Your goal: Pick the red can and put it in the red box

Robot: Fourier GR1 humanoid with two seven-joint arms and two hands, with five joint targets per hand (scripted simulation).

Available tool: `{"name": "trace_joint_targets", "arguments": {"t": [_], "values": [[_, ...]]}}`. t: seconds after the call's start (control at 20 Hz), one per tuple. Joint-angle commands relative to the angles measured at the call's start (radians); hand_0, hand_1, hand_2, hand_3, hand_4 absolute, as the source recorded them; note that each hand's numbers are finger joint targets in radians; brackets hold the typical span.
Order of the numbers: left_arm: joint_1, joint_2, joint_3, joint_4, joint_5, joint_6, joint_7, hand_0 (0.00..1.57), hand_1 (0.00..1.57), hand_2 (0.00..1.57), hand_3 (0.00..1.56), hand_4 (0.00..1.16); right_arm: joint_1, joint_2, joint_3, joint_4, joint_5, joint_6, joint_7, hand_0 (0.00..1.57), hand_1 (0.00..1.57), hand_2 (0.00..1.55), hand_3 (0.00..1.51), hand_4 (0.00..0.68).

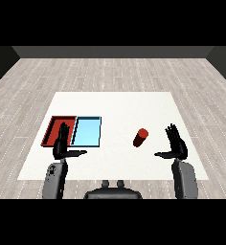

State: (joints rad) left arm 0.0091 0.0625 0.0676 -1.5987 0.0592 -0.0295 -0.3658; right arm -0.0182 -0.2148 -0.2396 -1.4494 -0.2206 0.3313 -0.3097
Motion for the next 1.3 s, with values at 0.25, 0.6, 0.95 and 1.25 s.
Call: {"name": "trace_joint_targets", "arguments": {"t": [0.25, 0.6, 0.95, 1.25], "values": [[0.041, 0.003, 0.005, -0.002, -0.013, -0.011, -0.048, 0.0, 0.0, 0.0, 0.0, 0.0, 0.026, 0.024, 0.001, 0.003, -0.007, 0.027, -0.013, 0.0, 0.0, 0.0, 0.0, 0.0], [-0.004, -0.02, -0.009, 0.052, -0.026, 0.014, -0.039, 0.0, 0.0, 0.0, 0.0, 0.0, -0.156, -0.018, -0.037, 0.239, 0.001, 0.026, -0.063, 0.0, 0.0, 0.0, 0.0, 0.0], [0.076, -0.029, -0.039, -0.067, -0.014, 0.001, 0.0, 0.0, 0.0, 0.0, 0.0, 0.0, -0.141, 0.066, 0.02, 0.149, -0.019, -0.034, 0.008, 0.0, 0.0, 0.0, 0.0, 0.0], [-0.01, -0.036, -0.019, 0.047, -0.02, 0.011, -0.064, 0.0, 0.0, 0.0, 0.0, 0.0, -0.265, 0.057, 0.011, 0.416, 0.007, -0.027, -0.083, 0.0, 0.0, 0.0, 0.0, 0.0]]}}
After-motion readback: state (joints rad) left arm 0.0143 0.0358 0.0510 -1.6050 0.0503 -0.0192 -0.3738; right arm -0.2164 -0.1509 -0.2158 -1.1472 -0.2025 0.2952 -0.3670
